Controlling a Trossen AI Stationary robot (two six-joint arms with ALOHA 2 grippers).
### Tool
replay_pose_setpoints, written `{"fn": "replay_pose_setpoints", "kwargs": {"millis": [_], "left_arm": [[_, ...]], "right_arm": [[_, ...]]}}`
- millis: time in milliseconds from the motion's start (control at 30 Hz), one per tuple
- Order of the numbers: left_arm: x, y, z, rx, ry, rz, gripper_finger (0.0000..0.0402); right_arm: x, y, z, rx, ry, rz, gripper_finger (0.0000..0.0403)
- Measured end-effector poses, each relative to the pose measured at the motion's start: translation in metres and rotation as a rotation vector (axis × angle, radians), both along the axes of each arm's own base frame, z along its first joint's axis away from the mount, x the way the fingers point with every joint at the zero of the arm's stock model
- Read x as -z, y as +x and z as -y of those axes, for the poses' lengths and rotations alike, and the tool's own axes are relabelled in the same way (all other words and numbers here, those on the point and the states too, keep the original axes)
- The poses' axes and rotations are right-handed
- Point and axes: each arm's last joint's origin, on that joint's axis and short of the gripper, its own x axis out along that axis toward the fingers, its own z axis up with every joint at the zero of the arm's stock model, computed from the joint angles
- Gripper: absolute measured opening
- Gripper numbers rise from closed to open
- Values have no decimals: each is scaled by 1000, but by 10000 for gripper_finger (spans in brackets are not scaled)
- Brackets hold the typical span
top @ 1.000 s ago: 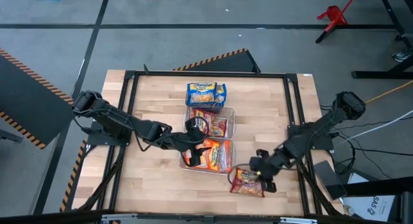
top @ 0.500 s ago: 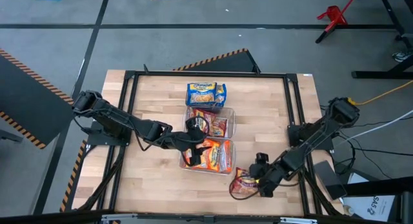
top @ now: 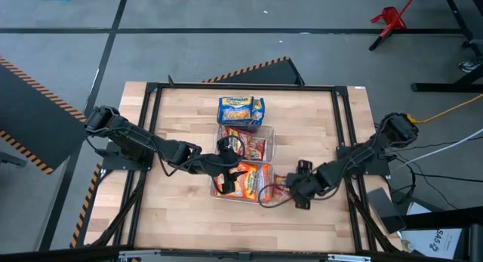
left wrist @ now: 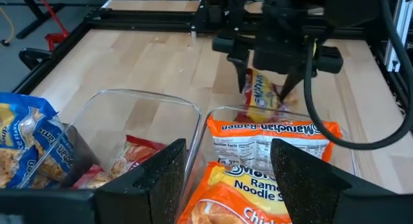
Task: Sort Maruchan noodles
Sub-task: Put the red noodle pack into the top transparent bin
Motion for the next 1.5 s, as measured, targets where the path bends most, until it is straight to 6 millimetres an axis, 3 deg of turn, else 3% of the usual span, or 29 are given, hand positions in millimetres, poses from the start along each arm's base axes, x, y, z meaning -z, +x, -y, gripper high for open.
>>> {"fn": "replay_pose_setpoints", "kwargs": {"millis": [333,733,967,1267,1500], "left_arm": [[0,0,0,10,21,-8,220],[0,0,0,18,39,-8,220],[0,0,0,17,38,-4,220],[-2,3,-5,1,8,22,220],[-12,11,-17,-37,-38,140,220]], "right_arm": [[3,17,10,-8,18,52,287],[4,17,8,12,66,38,96],[-1,14,8,41,128,22,28],[-36,-10,21,166,161,30,20],[-75,-30,34,235,214,204,19]]}}
